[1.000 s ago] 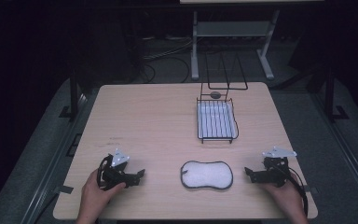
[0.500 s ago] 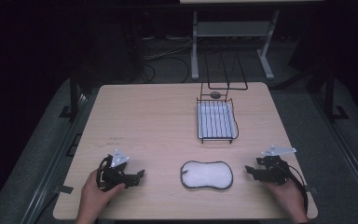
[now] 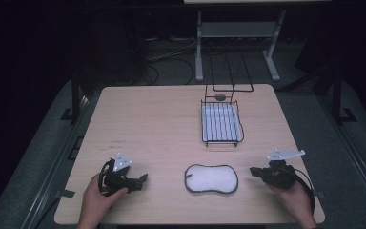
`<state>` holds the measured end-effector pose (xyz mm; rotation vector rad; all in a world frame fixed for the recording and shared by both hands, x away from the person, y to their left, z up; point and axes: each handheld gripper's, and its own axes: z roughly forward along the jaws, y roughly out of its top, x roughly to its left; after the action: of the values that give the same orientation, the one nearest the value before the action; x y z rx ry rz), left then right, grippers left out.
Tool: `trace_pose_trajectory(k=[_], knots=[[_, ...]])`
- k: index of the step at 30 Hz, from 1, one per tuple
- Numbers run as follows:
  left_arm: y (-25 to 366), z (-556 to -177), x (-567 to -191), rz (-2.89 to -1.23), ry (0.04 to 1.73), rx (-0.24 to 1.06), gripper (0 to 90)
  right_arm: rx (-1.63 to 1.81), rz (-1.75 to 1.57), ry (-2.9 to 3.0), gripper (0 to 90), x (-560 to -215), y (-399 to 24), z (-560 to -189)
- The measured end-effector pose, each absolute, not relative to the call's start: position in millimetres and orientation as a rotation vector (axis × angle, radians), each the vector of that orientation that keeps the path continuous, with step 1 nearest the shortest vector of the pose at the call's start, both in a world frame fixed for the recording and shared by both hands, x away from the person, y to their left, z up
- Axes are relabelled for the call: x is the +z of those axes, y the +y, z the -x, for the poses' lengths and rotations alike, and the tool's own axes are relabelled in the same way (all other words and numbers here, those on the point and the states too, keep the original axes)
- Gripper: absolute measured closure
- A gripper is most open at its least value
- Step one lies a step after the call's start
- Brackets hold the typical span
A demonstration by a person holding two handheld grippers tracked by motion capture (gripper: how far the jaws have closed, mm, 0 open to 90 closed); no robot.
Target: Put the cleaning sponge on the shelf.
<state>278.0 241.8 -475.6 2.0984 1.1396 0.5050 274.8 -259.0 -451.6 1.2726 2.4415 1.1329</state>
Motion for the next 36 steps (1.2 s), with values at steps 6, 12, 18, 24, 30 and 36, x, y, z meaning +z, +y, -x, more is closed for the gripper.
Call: trace_pose_trajectory(k=[6, 12, 18, 24, 30, 36], knots=[[241.7, -277.8, -475.6, -2.098, 1.141, 0.505, 12.6, 1.185, -1.234, 2.503, 89.8, -447.3, -247.3, -272.3], [241.8, -277.8, -475.6, -2.098, 1.140, 0.505, 12.6, 1.211, -1.166, 2.549, 89.8, -444.5, -232.1, -268.7], [241.8, -277.8, -475.6, -2.098, 1.140, 0.505, 12.6, 1.232, -1.127, 2.576, 89.8, -442.6, -221.5, -266.9], [241.8, -277.8, -475.6, -2.098, 1.140, 0.505, 12.6, 1.241, -1.094, 2.604, 89.8, -442.9, -213.5, -265.1], [241.8, -277.8, -475.6, -2.097, 1.141, 0.505, 12.6, 1.232, -1.052, 2.648, 89.8, -446.0, -202.4, -263.9], [241.8, -277.8, -475.6, -2.098, 1.141, 0.505, 12.6, 1.168, -1.046, 2.687, 89.8, -452.2, -193.9, -266.0]])
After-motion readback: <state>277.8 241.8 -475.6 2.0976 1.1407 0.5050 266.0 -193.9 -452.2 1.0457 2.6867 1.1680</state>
